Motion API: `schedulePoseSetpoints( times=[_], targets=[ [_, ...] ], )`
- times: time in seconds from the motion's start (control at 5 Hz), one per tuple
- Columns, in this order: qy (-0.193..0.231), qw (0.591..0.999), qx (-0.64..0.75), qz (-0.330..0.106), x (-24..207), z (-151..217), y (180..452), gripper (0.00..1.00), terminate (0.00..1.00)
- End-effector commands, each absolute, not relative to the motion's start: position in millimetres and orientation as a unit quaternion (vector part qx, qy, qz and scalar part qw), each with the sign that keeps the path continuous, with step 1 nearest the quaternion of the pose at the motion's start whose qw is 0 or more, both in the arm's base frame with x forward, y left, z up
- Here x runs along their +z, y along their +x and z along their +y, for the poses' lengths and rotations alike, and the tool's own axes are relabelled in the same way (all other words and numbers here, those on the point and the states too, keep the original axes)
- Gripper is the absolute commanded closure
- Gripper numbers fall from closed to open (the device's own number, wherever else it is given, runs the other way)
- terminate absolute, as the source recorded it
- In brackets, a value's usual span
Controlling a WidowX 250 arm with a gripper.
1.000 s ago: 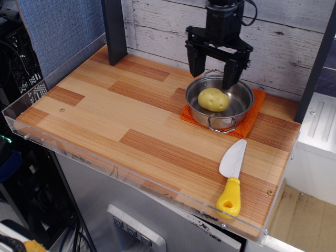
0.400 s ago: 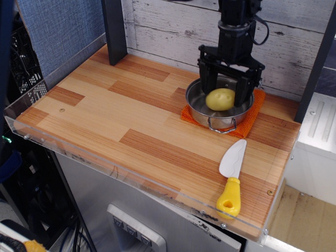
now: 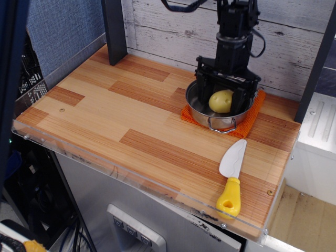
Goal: Pick up the potato from the steel pen and place it onto the table.
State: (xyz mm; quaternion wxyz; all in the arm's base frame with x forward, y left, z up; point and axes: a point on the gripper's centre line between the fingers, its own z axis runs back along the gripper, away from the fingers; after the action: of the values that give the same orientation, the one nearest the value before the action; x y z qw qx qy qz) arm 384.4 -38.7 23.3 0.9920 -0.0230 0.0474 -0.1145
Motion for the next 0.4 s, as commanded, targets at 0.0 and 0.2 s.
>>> schedulePoseSetpoints(
  times=[0.0,0.2],
  targets=[
    [-0.018,0.992,-0.118,0.04,31.6,-40.7,388.2,0.0,0.0],
    [-0.017,0.992,-0.118,0.039,30.8,-42.4,387.8,1.0,0.0]
  ],
)
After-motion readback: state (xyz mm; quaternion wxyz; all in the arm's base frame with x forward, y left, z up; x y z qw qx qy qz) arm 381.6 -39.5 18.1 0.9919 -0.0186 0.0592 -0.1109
